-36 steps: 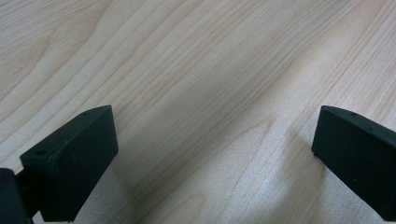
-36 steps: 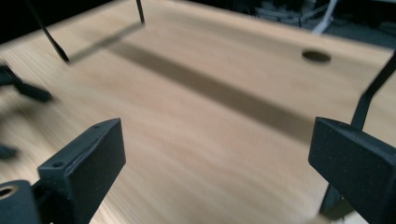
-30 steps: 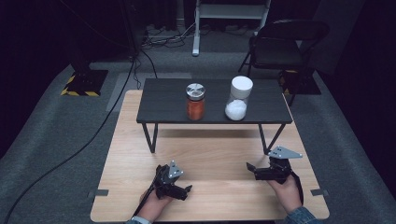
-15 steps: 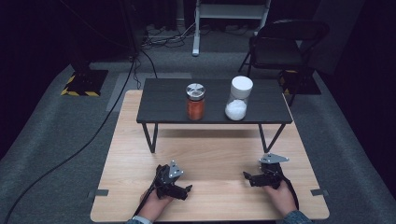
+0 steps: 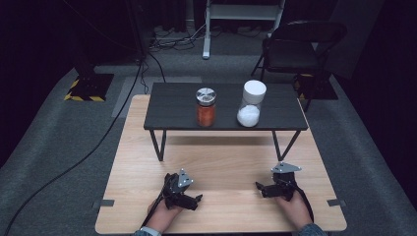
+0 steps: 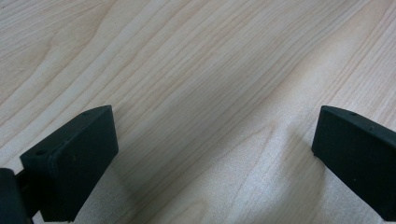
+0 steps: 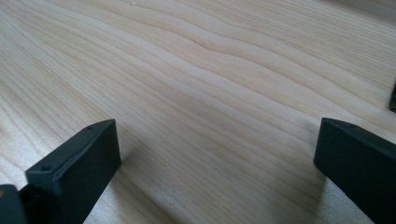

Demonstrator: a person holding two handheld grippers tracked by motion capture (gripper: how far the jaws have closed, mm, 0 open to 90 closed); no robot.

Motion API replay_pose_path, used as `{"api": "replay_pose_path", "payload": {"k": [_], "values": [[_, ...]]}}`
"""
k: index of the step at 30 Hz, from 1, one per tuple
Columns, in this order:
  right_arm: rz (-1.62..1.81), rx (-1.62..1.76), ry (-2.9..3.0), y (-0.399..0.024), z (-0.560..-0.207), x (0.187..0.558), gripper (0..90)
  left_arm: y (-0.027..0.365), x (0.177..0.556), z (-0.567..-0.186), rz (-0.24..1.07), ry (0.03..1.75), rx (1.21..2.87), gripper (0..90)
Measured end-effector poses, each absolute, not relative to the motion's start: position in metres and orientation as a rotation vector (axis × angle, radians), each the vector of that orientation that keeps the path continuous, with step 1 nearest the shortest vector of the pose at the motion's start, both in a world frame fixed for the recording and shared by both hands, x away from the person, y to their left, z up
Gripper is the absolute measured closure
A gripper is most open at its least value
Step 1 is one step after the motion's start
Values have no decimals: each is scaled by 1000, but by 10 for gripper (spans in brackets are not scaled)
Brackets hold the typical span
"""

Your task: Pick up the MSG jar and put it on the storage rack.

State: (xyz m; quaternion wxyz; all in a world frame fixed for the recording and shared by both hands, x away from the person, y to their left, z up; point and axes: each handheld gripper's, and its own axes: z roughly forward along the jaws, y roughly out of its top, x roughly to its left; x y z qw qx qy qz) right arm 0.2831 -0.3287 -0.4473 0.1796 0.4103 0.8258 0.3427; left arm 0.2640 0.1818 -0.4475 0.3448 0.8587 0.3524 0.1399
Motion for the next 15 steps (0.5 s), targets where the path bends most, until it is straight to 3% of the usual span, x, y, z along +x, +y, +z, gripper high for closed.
{"api": "replay_pose_path", "payload": {"k": [15], "values": [[975,1153,2341,-329,-447,285,0,182,264,-448,363,918,2228,1]]}}
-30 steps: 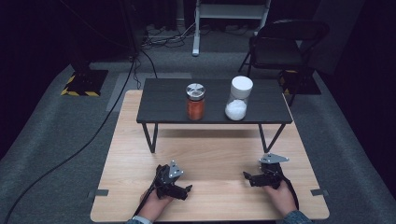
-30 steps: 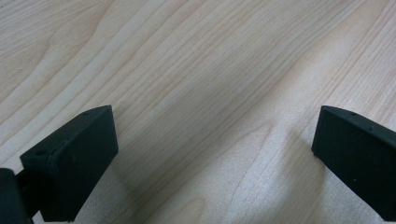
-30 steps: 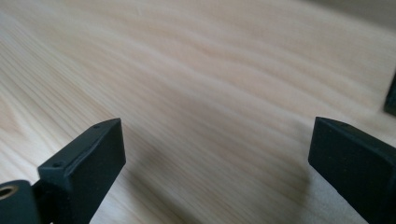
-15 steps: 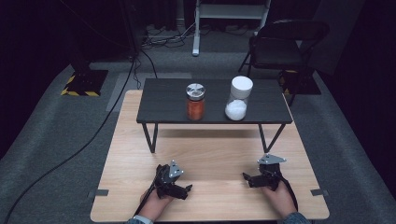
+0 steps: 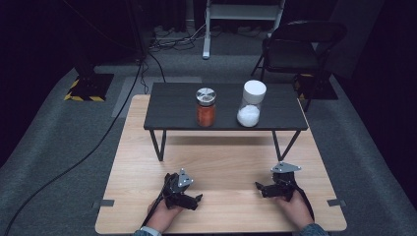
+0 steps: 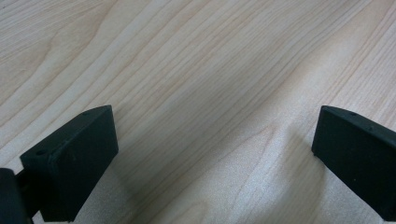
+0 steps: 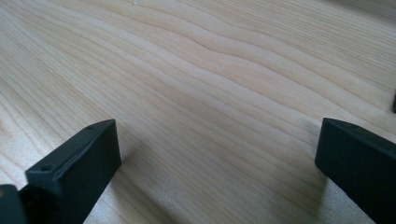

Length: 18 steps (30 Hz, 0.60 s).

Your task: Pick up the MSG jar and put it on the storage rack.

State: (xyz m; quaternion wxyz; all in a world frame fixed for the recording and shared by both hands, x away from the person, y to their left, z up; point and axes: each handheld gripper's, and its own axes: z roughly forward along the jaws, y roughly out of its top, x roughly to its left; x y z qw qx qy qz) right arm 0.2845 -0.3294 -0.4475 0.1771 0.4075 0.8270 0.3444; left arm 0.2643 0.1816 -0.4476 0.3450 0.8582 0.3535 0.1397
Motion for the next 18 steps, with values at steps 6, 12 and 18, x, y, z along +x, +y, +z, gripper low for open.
{"api": "replay_pose_path", "payload": {"k": [6,12,18], "values": [[977,1146,2344,-330,-448,285,0,182,264,-448,363,918,2228,1],[978,1147,2344,-330,-448,285,0,182,264,-448,362,918,2228,0],[979,1143,2347,-331,-448,286,0,182,264,-448,363,918,2228,1]]}}
